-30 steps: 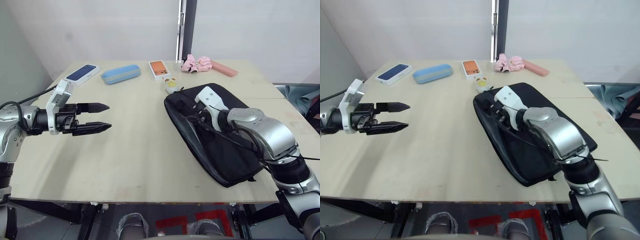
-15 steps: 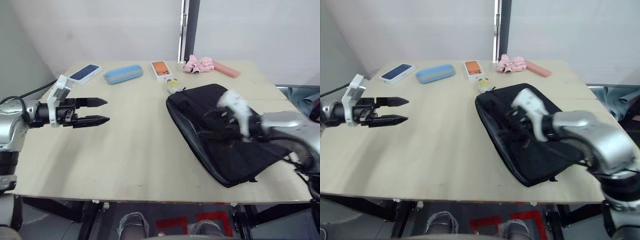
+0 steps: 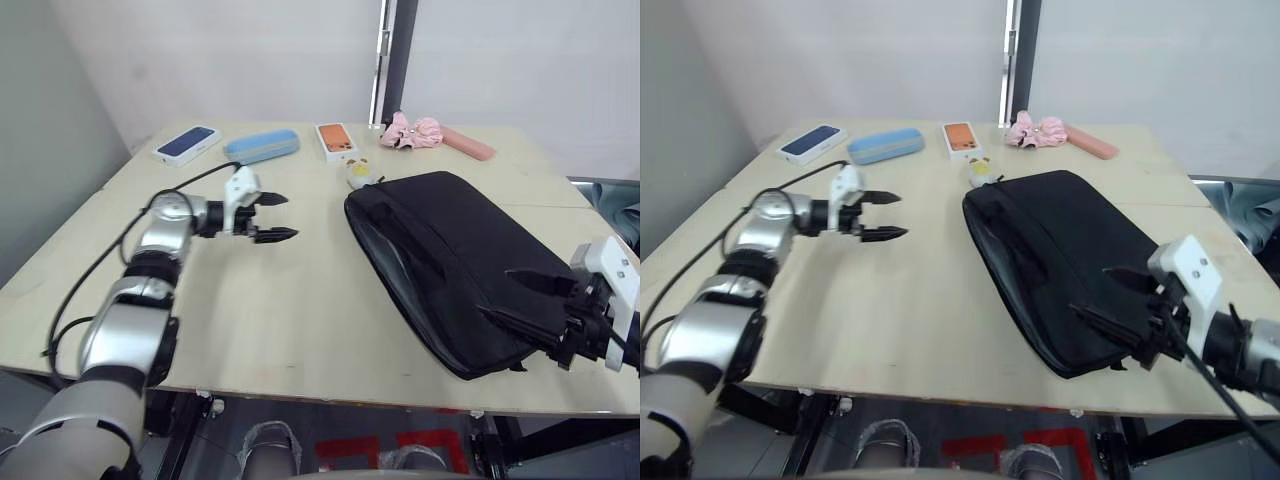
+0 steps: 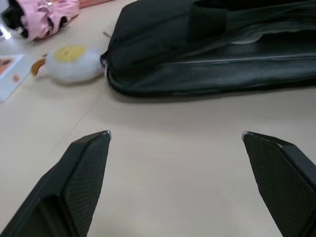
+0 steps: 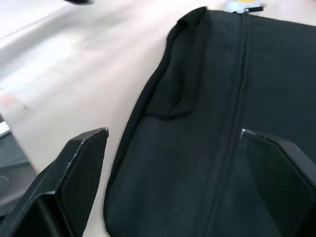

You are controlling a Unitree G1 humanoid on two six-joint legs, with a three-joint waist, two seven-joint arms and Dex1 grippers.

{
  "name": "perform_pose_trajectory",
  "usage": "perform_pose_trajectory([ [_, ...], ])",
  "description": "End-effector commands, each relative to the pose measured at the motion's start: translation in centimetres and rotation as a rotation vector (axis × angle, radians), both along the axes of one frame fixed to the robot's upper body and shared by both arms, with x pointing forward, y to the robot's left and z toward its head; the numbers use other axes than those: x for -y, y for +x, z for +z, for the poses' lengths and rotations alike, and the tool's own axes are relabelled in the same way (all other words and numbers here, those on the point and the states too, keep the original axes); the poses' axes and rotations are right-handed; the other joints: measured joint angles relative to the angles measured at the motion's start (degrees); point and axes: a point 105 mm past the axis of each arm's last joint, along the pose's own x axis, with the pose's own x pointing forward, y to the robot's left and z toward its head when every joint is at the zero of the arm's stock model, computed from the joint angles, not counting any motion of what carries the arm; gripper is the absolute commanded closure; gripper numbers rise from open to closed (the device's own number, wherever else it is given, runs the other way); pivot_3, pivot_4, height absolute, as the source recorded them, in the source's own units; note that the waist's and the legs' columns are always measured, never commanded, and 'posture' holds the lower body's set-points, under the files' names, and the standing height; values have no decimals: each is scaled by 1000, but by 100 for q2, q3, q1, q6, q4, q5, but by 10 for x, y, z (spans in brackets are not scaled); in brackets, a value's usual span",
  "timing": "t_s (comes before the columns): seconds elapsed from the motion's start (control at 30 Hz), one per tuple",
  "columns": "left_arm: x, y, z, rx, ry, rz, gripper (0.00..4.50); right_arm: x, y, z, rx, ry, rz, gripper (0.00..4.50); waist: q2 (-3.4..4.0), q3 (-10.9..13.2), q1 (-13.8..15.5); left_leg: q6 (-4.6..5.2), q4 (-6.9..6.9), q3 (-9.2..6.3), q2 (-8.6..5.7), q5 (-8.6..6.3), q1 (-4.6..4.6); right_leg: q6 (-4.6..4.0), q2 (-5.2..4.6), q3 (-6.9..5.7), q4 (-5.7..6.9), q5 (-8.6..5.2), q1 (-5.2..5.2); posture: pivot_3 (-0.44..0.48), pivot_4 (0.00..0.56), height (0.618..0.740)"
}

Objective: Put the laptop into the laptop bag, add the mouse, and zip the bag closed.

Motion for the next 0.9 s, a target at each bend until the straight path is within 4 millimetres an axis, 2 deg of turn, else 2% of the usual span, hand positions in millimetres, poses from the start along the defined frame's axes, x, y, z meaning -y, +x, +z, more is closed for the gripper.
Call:
perform_pose_trajectory([
  [0.03,23,10,-4,51,65,17,0,-9,-6,7,63,-9,-3,9,0,0,-34,0,-3,3,0,0,1,1,0,2,0,0,0,0,150,740],
  [0.13,52,18,-13,92,139,45,0,-16,-11,10,85,-2,-5,9,0,0,-33,-1,-10,1,1,0,4,3,1,0,-5,0,2,0,150,740],
  [0.3,86,24,-26,183,266,75,0,-28,-12,22,131,4,7,9,-1,1,-19,2,-11,-4,-1,0,-2,17,0,-6,-31,8,10,0,150,740],
  [0.4,107,26,-19,234,250,96,0,-34,-13,25,135,-3,16,9,-2,2,13,6,-13,-13,-4,0,-1,20,-3,-10,-48,10,24,0,150,740],
  [0.57,122,27,-5,202,132,127,0,-36,-15,28,119,-6,-3,9,-2,4,38,9,-21,-19,-8,0,-2,20,-7,-11,-61,10,31,0,150,740],
  [0.73,127,27,-1,203,97,131,0,-37,-16,25,93,-9,-21,9,-3,5,37,11,-30,-20,-10,0,-4,21,-9,-16,-74,11,33,0,150,740],
  [0.9,131,20,1,198,108,50,0,-37,-17,26,92,-26,-23,9,-4,7,47,14,-36,-24,-15,-1,-13,27,-14,-30,-90,13,34,0,150,740],
])
